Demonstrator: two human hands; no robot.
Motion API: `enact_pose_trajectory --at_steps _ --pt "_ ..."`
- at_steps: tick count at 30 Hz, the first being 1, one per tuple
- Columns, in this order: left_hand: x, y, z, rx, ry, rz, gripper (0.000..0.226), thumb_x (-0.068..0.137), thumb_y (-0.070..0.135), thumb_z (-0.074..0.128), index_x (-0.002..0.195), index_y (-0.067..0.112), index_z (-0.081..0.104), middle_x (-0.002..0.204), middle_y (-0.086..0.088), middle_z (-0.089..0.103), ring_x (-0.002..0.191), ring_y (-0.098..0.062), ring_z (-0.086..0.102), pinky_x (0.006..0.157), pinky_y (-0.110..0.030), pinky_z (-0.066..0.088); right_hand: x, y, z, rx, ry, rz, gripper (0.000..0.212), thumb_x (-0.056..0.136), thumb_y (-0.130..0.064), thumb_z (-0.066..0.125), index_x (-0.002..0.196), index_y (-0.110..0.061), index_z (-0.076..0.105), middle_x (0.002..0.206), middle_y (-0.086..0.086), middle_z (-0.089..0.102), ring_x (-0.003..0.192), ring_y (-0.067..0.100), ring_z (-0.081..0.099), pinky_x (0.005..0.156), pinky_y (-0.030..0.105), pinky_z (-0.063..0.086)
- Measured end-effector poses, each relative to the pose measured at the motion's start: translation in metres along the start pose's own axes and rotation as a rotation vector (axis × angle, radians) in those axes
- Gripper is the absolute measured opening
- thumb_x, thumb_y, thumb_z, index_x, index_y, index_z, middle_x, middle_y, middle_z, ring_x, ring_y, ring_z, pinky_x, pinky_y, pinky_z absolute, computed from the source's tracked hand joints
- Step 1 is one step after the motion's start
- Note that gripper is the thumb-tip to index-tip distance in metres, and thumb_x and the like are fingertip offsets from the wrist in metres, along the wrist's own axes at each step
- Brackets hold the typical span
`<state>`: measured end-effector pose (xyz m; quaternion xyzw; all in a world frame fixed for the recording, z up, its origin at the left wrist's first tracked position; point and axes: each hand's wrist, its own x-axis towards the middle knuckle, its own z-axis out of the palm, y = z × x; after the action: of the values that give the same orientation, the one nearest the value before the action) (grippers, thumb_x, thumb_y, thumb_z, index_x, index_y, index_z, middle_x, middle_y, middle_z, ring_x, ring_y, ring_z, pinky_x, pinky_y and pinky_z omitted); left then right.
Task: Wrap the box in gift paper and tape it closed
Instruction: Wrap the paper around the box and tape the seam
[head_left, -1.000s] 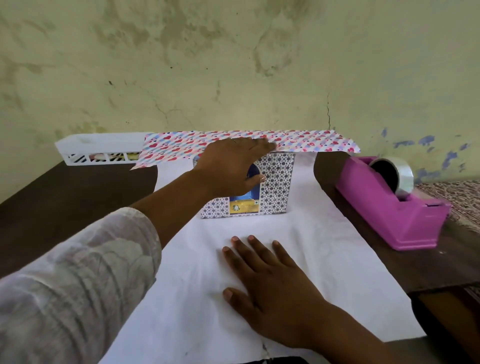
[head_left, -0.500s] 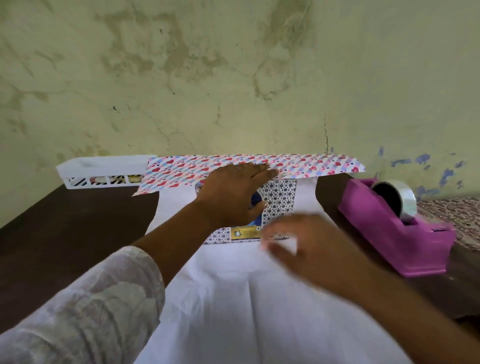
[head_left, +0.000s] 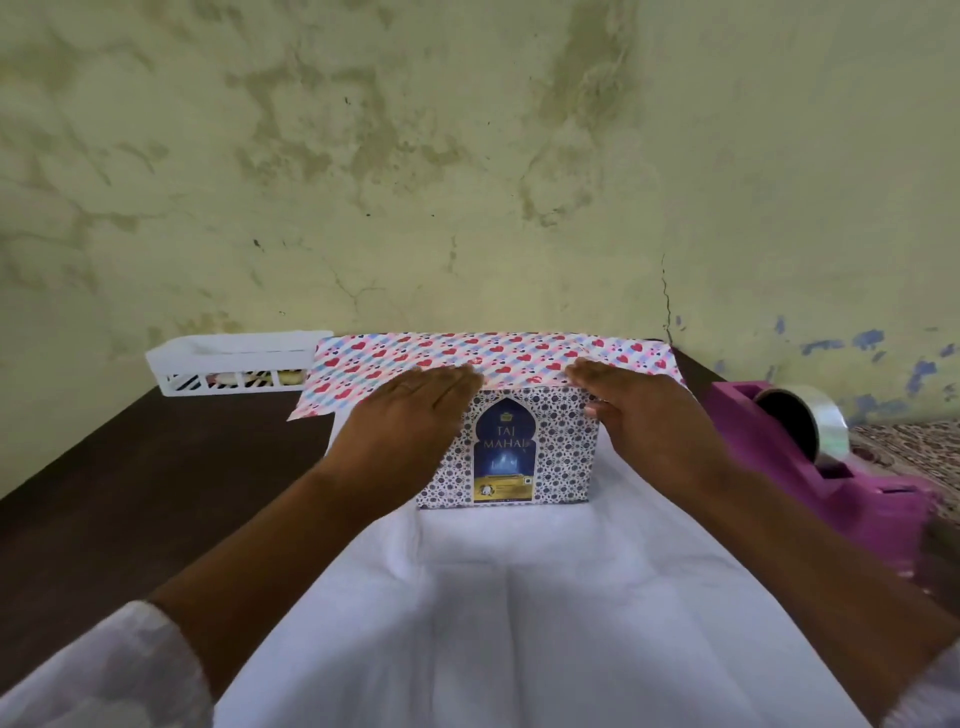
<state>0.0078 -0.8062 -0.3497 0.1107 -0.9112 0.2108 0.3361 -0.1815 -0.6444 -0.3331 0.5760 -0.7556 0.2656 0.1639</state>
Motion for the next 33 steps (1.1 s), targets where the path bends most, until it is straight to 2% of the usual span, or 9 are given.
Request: enact_pose_trajectory --at_steps 5,8,14,18,20,23,26,30,33 --pt "-0.009 -0.012 -0.023 0.01 0.042 -0.069 0.03 0.079 0.009 0.065 0.109 0.008 0.069 0.103 -0.01 0.071 0.089 -0.03 0.069 0.075 -0.041 0.055 -0.001 0.003 0.004 -0.005 0.012 -0.022 0.043 0.092 -0.004 0.053 0.133 -0.015 0.052 0.14 0.002 0.049 0.131 0.016 0.045 0.109 0.024 0.026" --pt "0.016 0.007 -0.034 0.027 0.093 -0.153 0.03 0.079 0.026 0.053 0.097 0.01 0.071 0.092 -0.01 0.072 0.088 -0.03 0.068 0.088 -0.044 0.049 -0.002 0.0 0.005 0.045 0.062 -0.006 0.039 0.09 -0.001 0.056 0.128 -0.011 0.058 0.136 0.006 0.053 0.124 0.021 0.053 0.107 0.029 0.032" --pt "0.078 0.048 -0.007 -0.024 -0.164 0.053 0.056 0.093 0.041 0.045 0.141 0.012 0.041 0.145 -0.007 0.043 0.138 -0.022 0.033 0.116 -0.044 0.007 -0.001 -0.006 -0.002 0.02 0.028 -0.009 0.036 0.091 -0.007 0.053 0.124 -0.018 0.062 0.118 0.008 0.067 0.103 0.03 0.064 0.086 0.04 0.052" --pt "0.063 0.067 0.015 -0.078 -0.118 -0.019 0.059 0.071 0.021 0.077 0.124 0.001 0.058 0.115 -0.017 0.066 0.105 -0.032 0.064 0.098 -0.053 0.041 -0.006 -0.008 -0.001 0.008 0.005 0.001 0.05 0.085 0.0 0.056 0.133 -0.015 0.053 0.13 0.008 0.059 0.114 0.028 0.059 0.095 0.038 0.048" --pt "0.062 0.068 0.02 -0.075 -0.059 -0.054 0.058 0.063 0.016 0.082 0.116 0.001 0.063 0.108 -0.016 0.069 0.097 -0.032 0.067 0.091 -0.052 0.046 -0.009 -0.01 -0.003 -0.025 -0.02 0.047 0.06 0.088 -0.008 0.059 0.143 -0.011 0.037 0.14 0.008 0.05 0.123 0.027 0.052 0.101 0.034 0.04" --pt "0.065 0.066 0.023 -0.12 -0.019 -0.049 0.055 0.065 0.019 0.082 0.115 0.005 0.064 0.109 -0.014 0.069 0.094 -0.03 0.068 0.09 -0.047 0.048 -0.029 0.0 -0.026 -0.025 0.0 0.176 0.079 0.087 -0.021 0.065 0.149 -0.01 0.018 0.153 0.009 0.028 0.135 0.023 0.038 0.108 0.027 0.027" --pt "0.066 0.064 0.026 -0.089 -0.051 -0.05 0.053 0.077 0.023 0.073 0.126 0.008 0.057 0.121 -0.013 0.063 0.106 -0.03 0.063 0.1 -0.045 0.041 -0.071 0.025 -0.064 0.009 0.296 0.397 0.087 0.081 -0.016 0.071 0.15 -0.012 0.019 0.156 0.006 0.022 0.142 0.02 0.025 0.111 0.023 0.016" --pt "0.068 0.067 0.026 -0.064 -0.123 -0.072 0.054 0.095 0.03 0.048 0.145 0.015 0.032 0.146 -0.007 0.041 0.132 -0.025 0.041 0.114 -0.037 0.017 -0.123 0.051 -0.082 0.142 0.338 0.838 0.096 0.071 -0.01 0.079 0.147 -0.008 0.02 0.142 0.014 0.041 0.126 0.028 0.042 0.099 0.033 0.033" --pt "0.068 0.07 0.021 -0.068 -0.132 -0.103 0.054 0.097 0.032 0.044 0.147 0.018 0.029 0.148 -0.005 0.039 0.133 -0.024 0.039 0.114 -0.036 0.015 -0.144 0.073 -0.056 0.277 0.269 0.901 0.074 0.062 -0.005 0.082 0.126 -0.013 0.046 0.113 0.01 0.061 0.097 0.026 0.057 0.083 0.037 0.045"
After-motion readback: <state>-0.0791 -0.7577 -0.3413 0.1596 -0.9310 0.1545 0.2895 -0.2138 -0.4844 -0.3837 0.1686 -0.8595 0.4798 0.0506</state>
